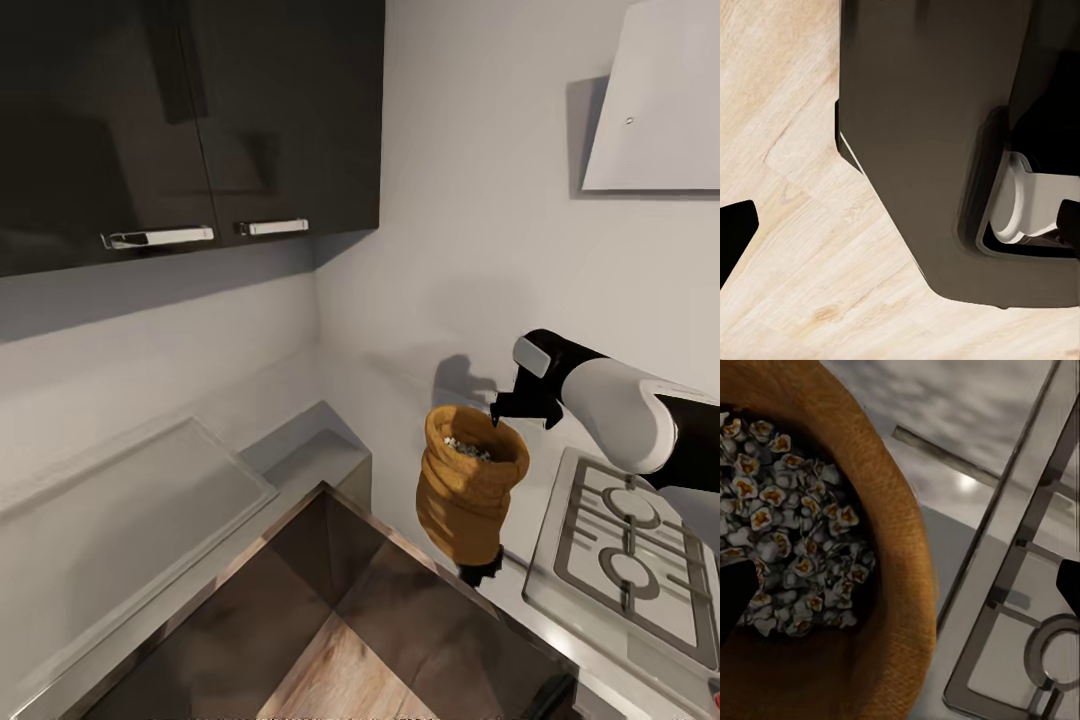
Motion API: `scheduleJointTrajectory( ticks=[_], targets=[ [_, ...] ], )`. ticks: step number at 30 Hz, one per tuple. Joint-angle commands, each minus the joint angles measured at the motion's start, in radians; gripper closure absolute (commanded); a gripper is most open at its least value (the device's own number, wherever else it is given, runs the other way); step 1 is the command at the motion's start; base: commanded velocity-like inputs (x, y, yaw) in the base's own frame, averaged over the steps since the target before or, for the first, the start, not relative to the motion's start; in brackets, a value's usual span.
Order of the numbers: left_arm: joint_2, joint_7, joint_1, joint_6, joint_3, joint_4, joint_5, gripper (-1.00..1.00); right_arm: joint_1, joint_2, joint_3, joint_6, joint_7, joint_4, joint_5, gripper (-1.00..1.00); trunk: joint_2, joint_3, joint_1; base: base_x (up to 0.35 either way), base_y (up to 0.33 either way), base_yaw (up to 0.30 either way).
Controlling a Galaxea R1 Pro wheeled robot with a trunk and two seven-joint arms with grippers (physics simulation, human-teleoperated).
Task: In the kitchen, take the popcorn bag from the countertop, put it into the microwave, and heat it until the popcorn is cooked so the cooked popcorn ends up inside the bag.
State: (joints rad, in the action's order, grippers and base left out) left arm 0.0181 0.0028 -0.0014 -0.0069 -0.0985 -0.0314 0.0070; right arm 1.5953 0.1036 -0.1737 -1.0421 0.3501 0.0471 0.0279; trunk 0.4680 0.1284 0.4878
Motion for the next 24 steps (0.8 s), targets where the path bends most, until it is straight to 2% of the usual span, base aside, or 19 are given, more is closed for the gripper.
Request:
scheduleJointTrajectory(
  ticks=[1, 4, 6, 24],
  targets=[
    [0.000, 0.000, 0.000, -0.001, -0.007, -0.001, 0.001, -1.00, 0.002, 0.006, -0.009, 0.001, 0.010, 0.003, 0.004, -1.00, 0.002, 0.004, 0.000, 0.000, 0.000, 0.000],
    [0.000, 0.000, 0.000, -0.001, -0.007, -0.001, 0.001, -1.00, 0.002, 0.031, -0.009, 0.002, 0.010, 0.006, 0.004, -1.00, 0.002, 0.008, 0.000, 0.000, 0.000, 0.000],
    [0.000, 0.000, 0.000, -0.001, -0.007, -0.001, 0.001, -1.00, 0.002, 0.034, -0.009, 0.002, 0.010, 0.006, 0.004, -1.00, 0.002, 0.012, 0.000, 0.000, 0.000, 0.000],
    [0.000, 0.000, 0.000, -0.001, -0.006, -0.001, 0.001, -1.00, 0.002, 0.036, -0.010, 0.004, 0.009, 0.019, 0.004, -1.00, 0.002, 0.040, 0.000, 0.000, 0.000, 0.000]
  ],
)
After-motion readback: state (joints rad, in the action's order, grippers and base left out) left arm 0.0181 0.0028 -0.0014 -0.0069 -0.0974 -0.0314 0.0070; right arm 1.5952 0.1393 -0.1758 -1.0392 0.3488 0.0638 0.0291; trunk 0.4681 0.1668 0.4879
